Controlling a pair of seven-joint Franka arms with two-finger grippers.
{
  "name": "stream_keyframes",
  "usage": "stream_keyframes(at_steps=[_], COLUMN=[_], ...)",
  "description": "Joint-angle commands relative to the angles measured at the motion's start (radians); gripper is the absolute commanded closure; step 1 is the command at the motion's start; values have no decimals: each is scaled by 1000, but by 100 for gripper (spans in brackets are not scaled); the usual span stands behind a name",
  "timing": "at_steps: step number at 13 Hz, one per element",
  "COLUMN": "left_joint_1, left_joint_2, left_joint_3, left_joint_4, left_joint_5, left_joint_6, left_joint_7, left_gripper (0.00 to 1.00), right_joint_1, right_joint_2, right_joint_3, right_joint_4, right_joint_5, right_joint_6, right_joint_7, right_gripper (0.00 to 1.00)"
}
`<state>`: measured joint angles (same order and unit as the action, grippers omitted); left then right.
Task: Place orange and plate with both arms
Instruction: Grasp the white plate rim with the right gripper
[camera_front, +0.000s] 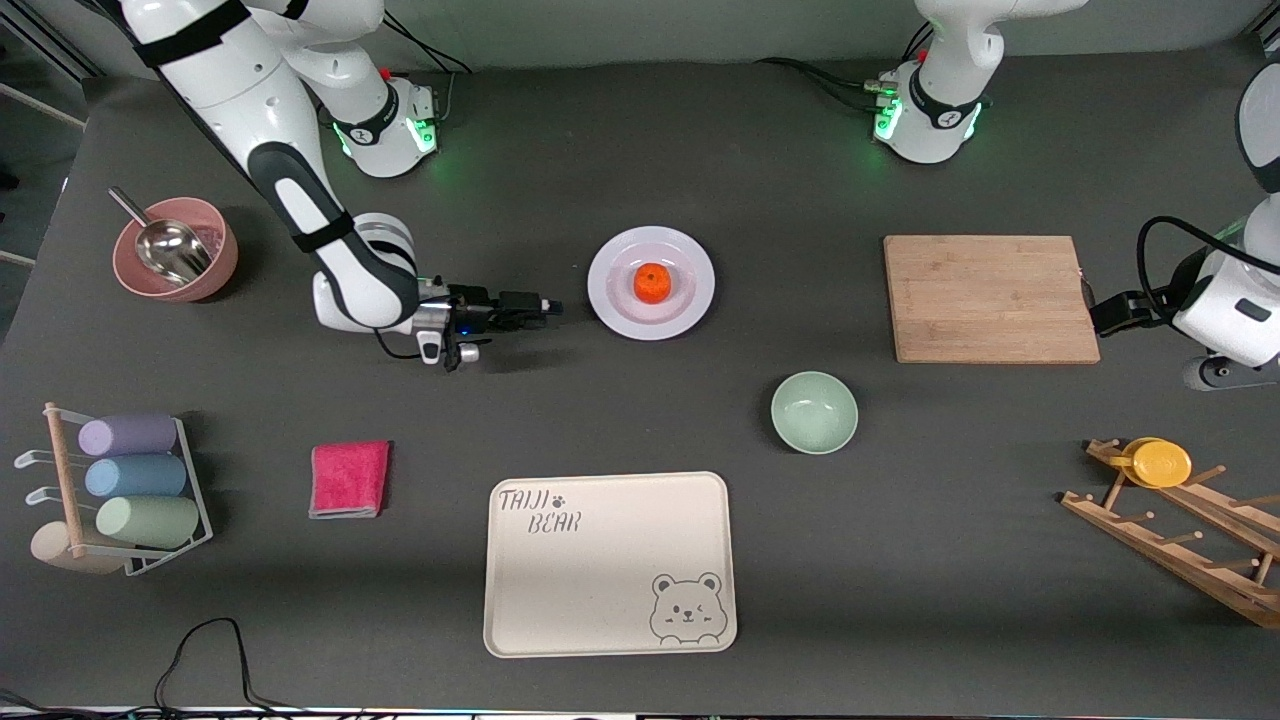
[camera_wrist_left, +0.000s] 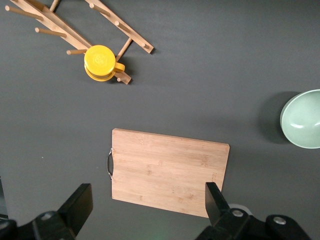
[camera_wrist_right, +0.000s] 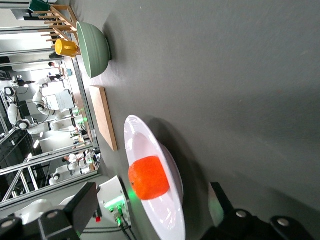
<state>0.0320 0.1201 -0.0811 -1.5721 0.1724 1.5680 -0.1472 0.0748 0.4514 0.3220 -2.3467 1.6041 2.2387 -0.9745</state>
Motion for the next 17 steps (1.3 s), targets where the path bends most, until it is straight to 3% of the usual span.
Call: stream_keyframes(at_steps=[1,5,8,9,13,14,17], left_joint_1=[-11,-3,3,3,3,2,-14], left_joint_2=[9,12,9,9,20,21,32], left_joint_3=[-2,0,3,3,3,3,0], left_joint_4=[41,46,44,43,34,33,33], left_joint_5=[15,16,9,9,4,4,-1], left_joint_6=[-20,-9,-31,-29,-34,-49,-45], left_joint_7=[11,31,54,54,52,49,51], left_gripper=[0,0,0,0,0,0,0], right_joint_1=[8,10,11,13,11,10,3], right_joint_2=[64,87,107,109,122,122,122], right_joint_3=[64,140,193,203,206,204,204], right_joint_4=[3,6,7,7,16,20,50], right_joint_5=[178,278,387,405,422,422,424], right_joint_6=[62,149,202,217,220,222,246], right_joint_7=[-168,-209,-295,-321,-354,-348,-307], right_gripper=[5,5,13,24,93,100,100])
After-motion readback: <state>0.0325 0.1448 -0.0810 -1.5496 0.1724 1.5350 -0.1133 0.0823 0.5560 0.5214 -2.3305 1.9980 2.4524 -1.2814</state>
